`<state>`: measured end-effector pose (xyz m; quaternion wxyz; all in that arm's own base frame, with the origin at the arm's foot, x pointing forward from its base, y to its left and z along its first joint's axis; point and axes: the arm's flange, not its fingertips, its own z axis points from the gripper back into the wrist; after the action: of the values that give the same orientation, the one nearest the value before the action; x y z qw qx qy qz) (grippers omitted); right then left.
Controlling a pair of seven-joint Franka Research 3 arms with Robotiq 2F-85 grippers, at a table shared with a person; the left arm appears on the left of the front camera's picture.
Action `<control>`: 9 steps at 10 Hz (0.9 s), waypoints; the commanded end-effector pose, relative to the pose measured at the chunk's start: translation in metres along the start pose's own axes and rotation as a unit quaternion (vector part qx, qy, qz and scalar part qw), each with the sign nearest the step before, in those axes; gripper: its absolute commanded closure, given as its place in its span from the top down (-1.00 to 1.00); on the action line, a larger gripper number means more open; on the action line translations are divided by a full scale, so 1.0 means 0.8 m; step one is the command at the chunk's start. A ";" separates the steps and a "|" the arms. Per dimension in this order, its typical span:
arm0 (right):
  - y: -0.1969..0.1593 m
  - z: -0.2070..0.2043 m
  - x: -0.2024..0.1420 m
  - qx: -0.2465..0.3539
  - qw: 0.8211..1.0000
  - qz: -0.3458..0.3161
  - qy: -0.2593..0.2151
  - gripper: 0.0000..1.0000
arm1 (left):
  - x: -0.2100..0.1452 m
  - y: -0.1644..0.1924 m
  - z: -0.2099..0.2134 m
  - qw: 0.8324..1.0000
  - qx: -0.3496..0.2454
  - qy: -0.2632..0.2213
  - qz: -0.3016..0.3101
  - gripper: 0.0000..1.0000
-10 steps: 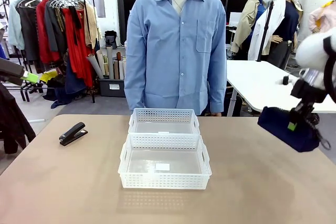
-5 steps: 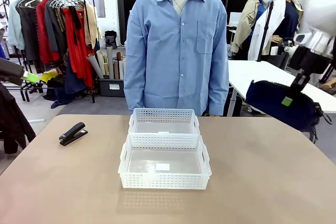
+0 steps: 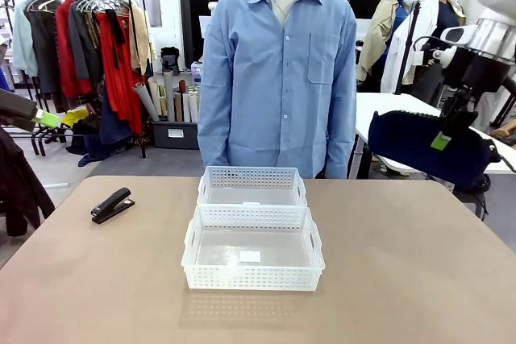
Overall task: Distribute items into two baskets.
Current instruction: Pick up the Pencil pouch that the person points to.
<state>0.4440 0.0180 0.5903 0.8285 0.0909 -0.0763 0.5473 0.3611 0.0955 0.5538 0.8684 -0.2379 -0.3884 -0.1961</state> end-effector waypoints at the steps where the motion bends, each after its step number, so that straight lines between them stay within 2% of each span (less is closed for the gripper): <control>1: 0.014 0.020 0.002 -0.033 0.998 0.036 0.026 -1.00 | 0.001 0.001 -0.001 1.000 -0.007 -0.009 -0.003 1.00; 5: 0.016 0.035 0.010 -0.026 0.995 0.078 0.048 -1.00 | 0.001 0.001 -0.001 1.000 -0.007 -0.009 -0.003 1.00; 6: 0.020 0.027 0.008 -0.040 0.998 0.042 0.036 -1.00 | 0.001 0.001 -0.001 1.000 -0.007 -0.009 -0.003 1.00; 9: 0.020 0.027 0.008 -0.040 0.998 0.042 0.036 -1.00 | 0.001 0.001 -0.001 1.000 -0.007 -0.009 -0.003 1.00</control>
<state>0.4317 0.0250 0.6136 0.8054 0.0366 -0.0678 0.5878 0.3611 0.0955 0.5538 0.8684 -0.2379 -0.3883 -0.1961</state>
